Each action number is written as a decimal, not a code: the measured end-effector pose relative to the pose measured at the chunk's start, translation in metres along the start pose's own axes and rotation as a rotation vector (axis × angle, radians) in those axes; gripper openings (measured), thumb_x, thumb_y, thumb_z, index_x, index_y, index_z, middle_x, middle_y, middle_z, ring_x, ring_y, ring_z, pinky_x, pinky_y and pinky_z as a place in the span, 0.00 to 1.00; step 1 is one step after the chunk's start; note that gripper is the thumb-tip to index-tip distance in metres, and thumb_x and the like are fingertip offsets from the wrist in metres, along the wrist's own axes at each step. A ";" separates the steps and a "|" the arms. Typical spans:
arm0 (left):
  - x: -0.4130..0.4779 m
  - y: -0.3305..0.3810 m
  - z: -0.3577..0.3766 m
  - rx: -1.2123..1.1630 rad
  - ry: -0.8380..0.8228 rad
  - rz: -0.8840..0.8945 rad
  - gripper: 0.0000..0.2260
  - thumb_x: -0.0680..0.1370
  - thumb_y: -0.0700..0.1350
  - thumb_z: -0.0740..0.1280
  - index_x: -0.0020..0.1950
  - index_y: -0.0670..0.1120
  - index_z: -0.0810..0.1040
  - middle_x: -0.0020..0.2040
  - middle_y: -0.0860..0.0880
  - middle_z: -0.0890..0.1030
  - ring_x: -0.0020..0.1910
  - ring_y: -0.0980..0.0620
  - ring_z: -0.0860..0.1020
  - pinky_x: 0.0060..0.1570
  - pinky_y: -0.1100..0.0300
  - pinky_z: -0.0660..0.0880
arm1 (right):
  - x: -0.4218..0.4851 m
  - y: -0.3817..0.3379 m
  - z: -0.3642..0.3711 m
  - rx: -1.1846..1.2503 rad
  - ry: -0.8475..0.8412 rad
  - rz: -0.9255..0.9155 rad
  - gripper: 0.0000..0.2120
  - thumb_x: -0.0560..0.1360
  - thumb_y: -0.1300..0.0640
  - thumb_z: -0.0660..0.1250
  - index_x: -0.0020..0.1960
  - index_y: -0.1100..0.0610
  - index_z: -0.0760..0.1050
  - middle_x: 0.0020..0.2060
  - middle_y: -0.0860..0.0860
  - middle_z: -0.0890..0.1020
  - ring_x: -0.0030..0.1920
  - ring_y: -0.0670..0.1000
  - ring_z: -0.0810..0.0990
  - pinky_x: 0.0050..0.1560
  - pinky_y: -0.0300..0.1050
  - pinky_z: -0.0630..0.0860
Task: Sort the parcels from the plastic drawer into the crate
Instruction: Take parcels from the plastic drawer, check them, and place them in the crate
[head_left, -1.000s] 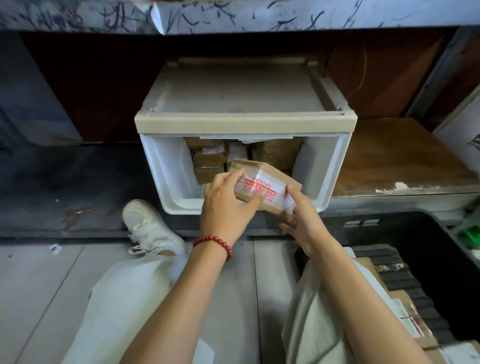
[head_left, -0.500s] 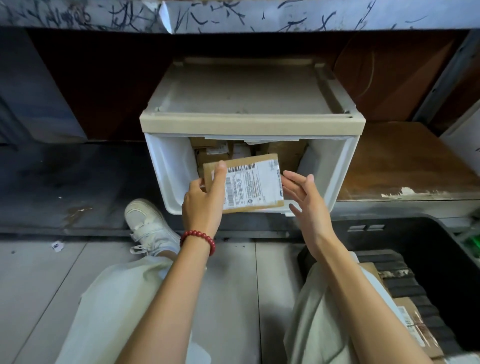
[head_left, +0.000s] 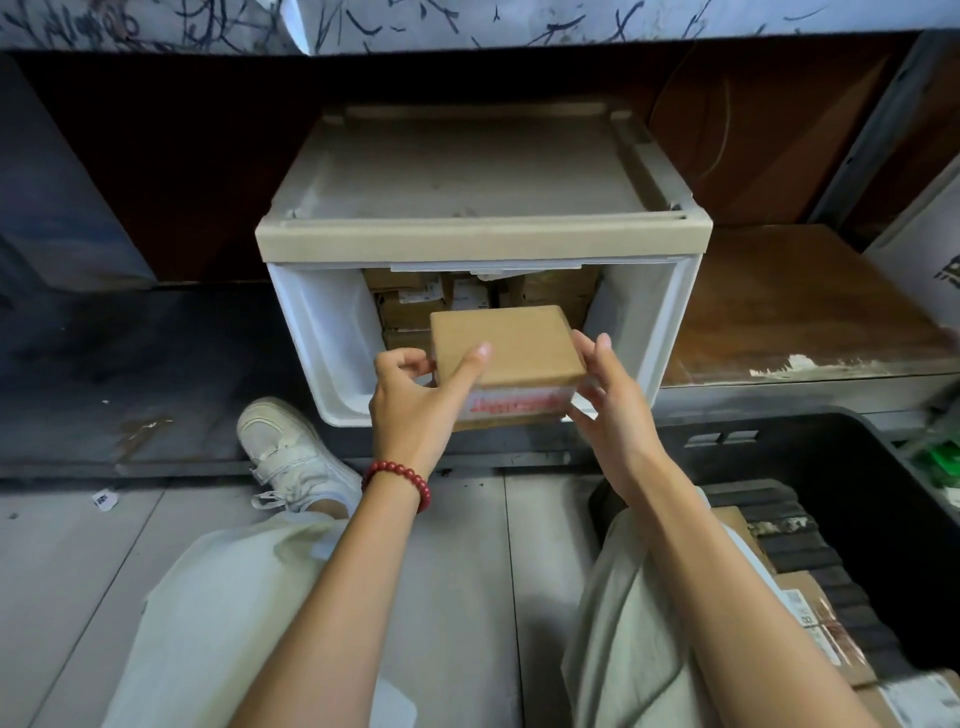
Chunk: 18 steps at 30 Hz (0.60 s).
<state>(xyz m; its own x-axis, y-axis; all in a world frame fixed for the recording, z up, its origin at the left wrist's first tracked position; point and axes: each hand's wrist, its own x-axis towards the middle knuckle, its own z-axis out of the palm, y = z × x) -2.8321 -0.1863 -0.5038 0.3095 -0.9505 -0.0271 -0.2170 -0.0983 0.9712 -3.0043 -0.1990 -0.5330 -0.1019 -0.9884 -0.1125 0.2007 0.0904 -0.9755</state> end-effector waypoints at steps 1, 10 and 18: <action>0.000 -0.002 0.003 0.010 -0.010 0.029 0.28 0.68 0.59 0.74 0.62 0.49 0.69 0.56 0.54 0.75 0.51 0.57 0.76 0.42 0.68 0.72 | -0.001 0.001 0.000 -0.027 0.013 -0.006 0.18 0.82 0.45 0.55 0.66 0.49 0.74 0.55 0.43 0.81 0.58 0.44 0.77 0.59 0.43 0.73; -0.007 -0.005 0.044 0.037 -0.249 0.195 0.27 0.68 0.46 0.78 0.61 0.52 0.68 0.60 0.53 0.74 0.61 0.53 0.76 0.59 0.57 0.75 | -0.008 -0.015 -0.043 -0.058 0.118 -0.100 0.18 0.79 0.53 0.63 0.68 0.50 0.65 0.55 0.46 0.77 0.51 0.45 0.76 0.43 0.40 0.72; -0.031 0.000 0.107 0.195 -0.477 0.370 0.34 0.69 0.49 0.77 0.70 0.52 0.65 0.65 0.53 0.73 0.61 0.58 0.73 0.61 0.53 0.75 | -0.043 0.000 -0.132 -0.057 0.236 0.056 0.23 0.75 0.47 0.68 0.67 0.44 0.62 0.60 0.53 0.75 0.57 0.51 0.79 0.57 0.51 0.79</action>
<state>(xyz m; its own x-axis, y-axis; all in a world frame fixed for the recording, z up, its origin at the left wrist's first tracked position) -2.9408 -0.1882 -0.5279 -0.2546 -0.9544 0.1560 -0.4090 0.2525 0.8769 -3.1281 -0.1400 -0.5527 -0.3187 -0.9263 -0.2010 0.1582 0.1571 -0.9748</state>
